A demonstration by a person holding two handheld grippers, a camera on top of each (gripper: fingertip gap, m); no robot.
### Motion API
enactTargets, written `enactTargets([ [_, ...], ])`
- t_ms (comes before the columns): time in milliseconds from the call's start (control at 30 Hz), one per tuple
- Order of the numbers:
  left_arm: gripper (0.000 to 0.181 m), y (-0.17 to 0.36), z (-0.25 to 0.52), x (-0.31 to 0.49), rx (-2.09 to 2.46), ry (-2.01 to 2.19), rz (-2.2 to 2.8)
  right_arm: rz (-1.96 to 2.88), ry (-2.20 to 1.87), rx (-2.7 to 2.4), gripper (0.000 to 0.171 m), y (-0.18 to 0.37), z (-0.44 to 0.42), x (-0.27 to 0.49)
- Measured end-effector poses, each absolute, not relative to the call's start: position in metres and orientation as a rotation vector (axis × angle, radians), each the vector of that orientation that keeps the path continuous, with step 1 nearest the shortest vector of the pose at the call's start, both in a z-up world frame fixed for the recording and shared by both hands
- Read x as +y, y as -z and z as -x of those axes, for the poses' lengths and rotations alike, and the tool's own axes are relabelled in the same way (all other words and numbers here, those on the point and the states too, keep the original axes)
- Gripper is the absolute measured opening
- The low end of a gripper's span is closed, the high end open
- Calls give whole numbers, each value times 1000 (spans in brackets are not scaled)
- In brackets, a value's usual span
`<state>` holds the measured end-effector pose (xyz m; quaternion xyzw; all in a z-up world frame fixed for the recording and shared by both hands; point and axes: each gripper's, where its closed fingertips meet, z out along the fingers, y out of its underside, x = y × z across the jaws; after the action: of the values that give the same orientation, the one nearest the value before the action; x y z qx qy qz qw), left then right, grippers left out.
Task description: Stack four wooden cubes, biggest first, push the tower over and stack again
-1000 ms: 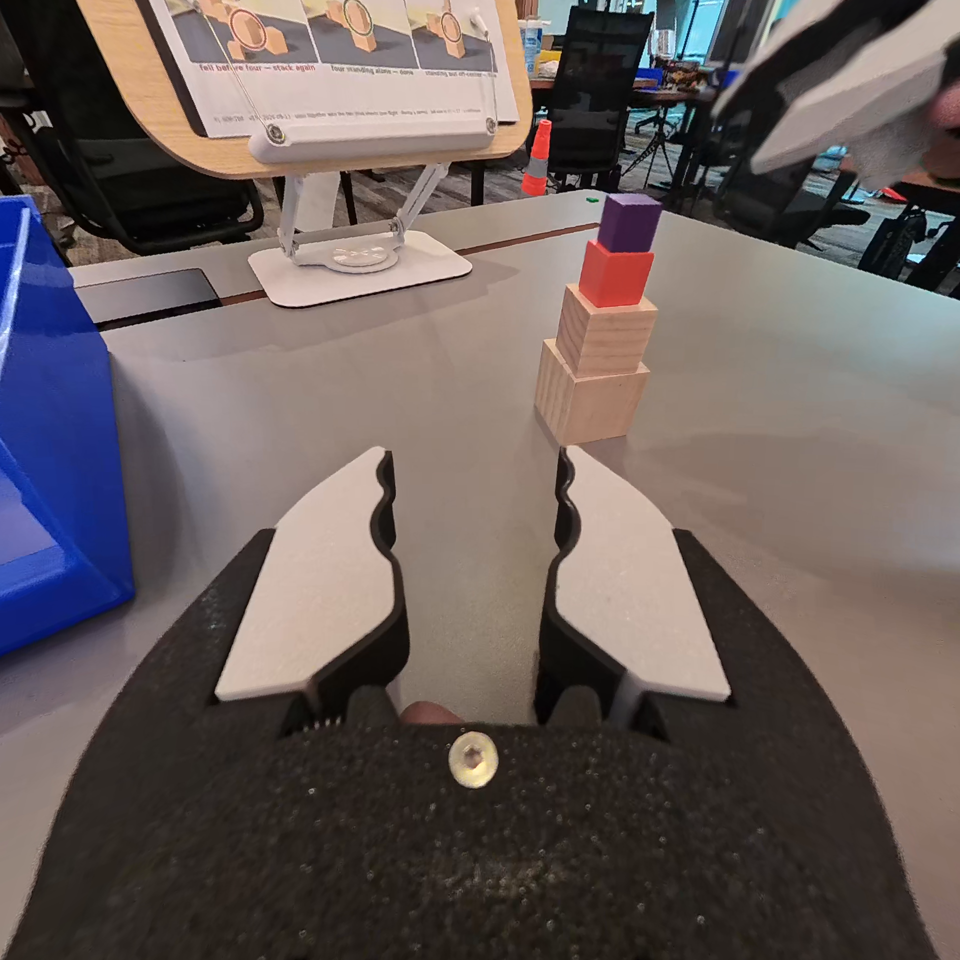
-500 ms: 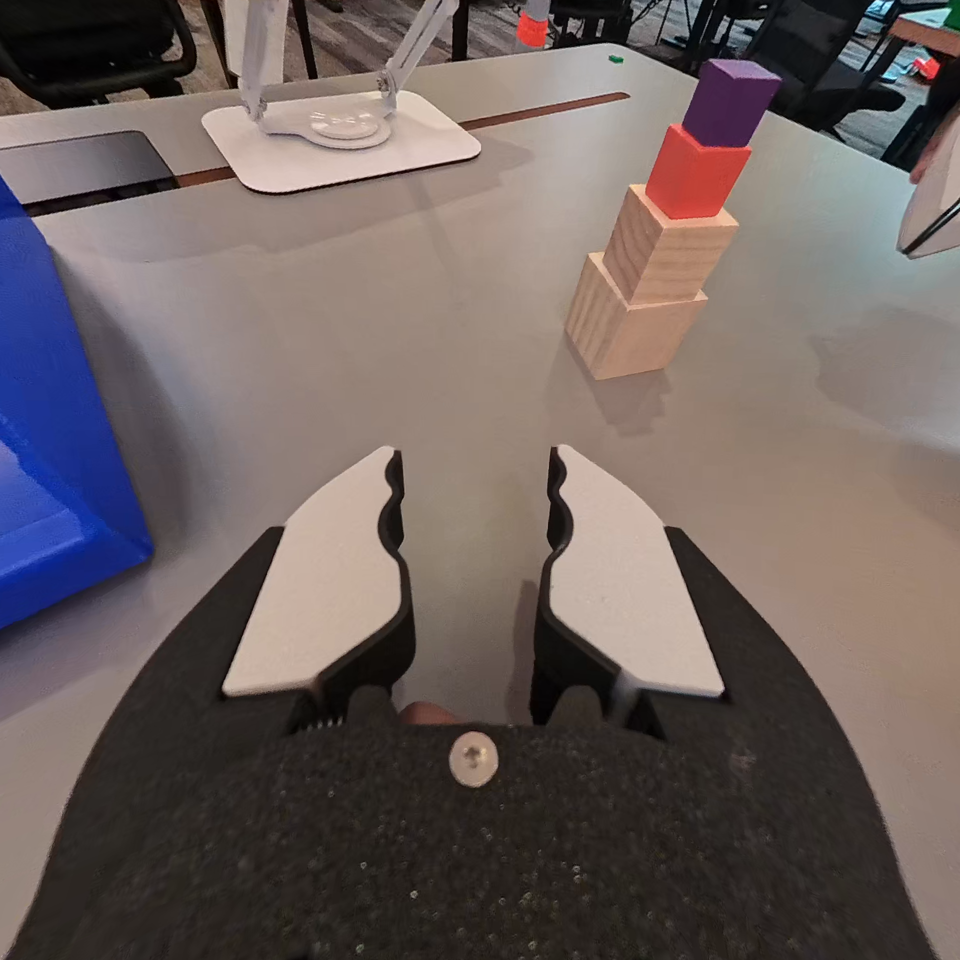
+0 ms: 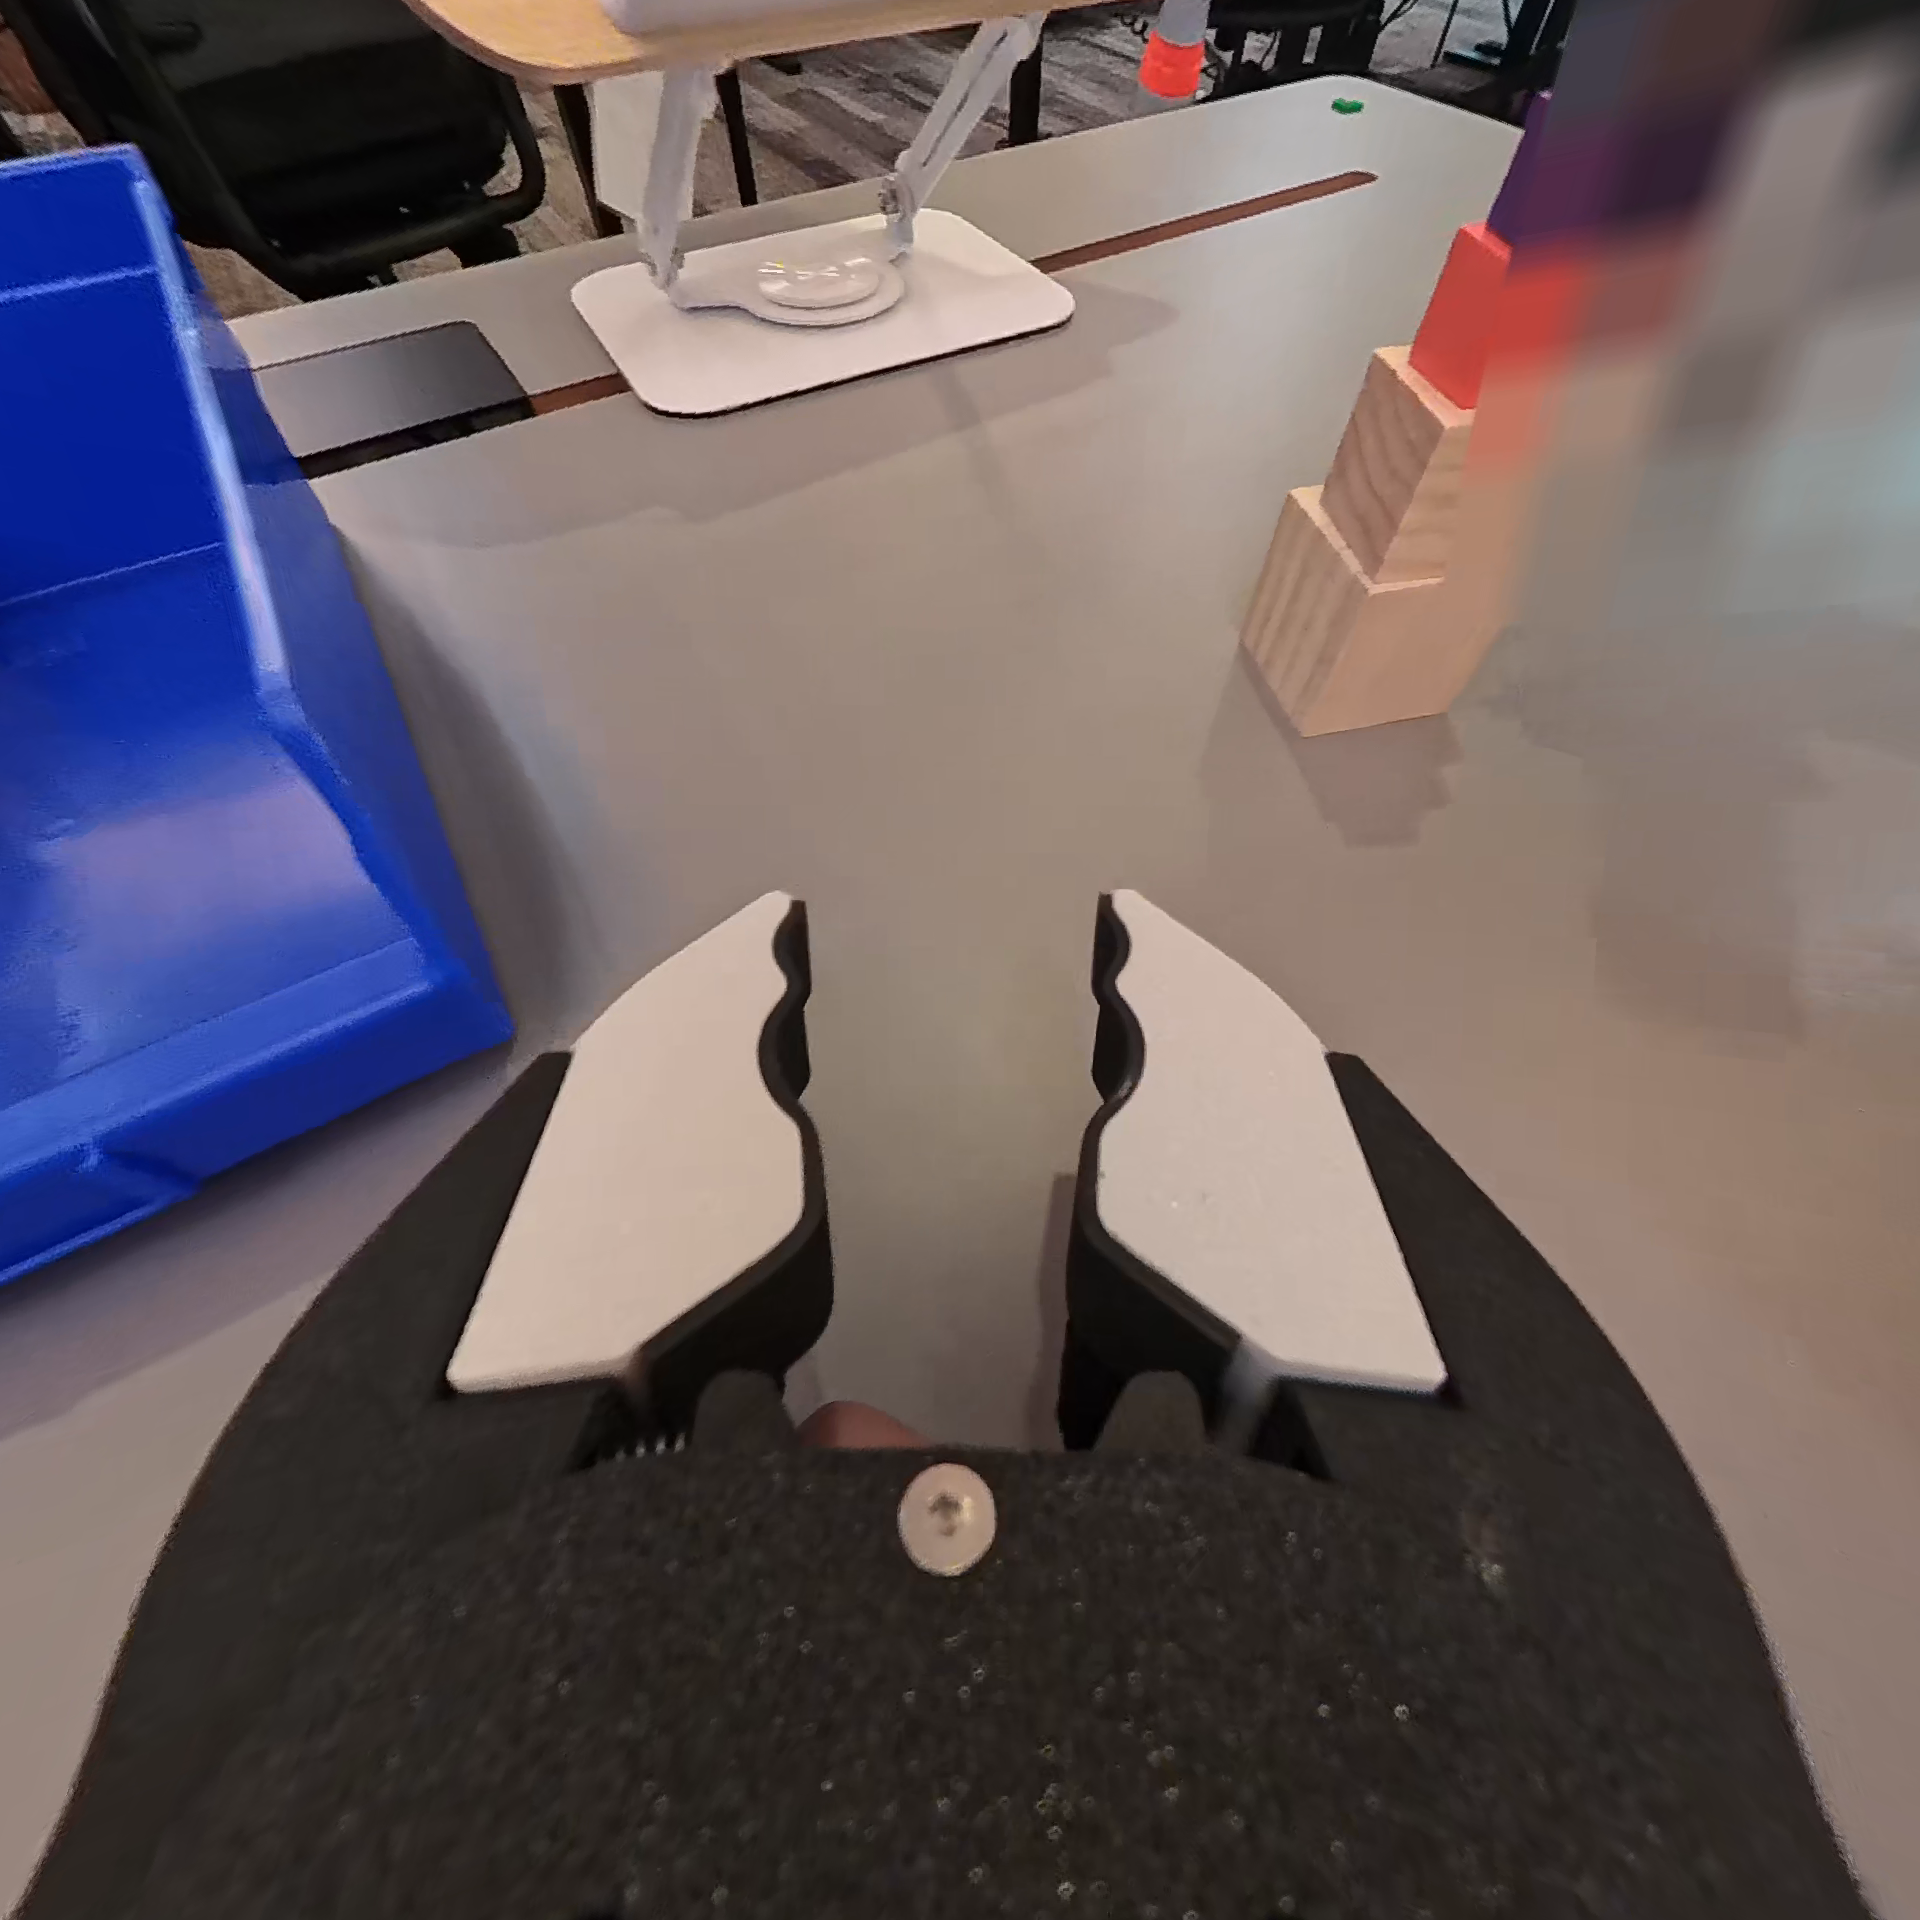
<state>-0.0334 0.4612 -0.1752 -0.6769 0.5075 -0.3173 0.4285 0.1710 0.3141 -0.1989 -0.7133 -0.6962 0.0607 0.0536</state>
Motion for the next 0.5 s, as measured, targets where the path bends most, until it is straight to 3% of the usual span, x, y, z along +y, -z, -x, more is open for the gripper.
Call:
enactTargets([
  [133,52,171,40,469,1231,793,1693,1940,-66,-2121,0,191,-112,386],
  [500,52,169,74,487,1140,815,1728,1933,97,-1878,0,118,-126,385],
])
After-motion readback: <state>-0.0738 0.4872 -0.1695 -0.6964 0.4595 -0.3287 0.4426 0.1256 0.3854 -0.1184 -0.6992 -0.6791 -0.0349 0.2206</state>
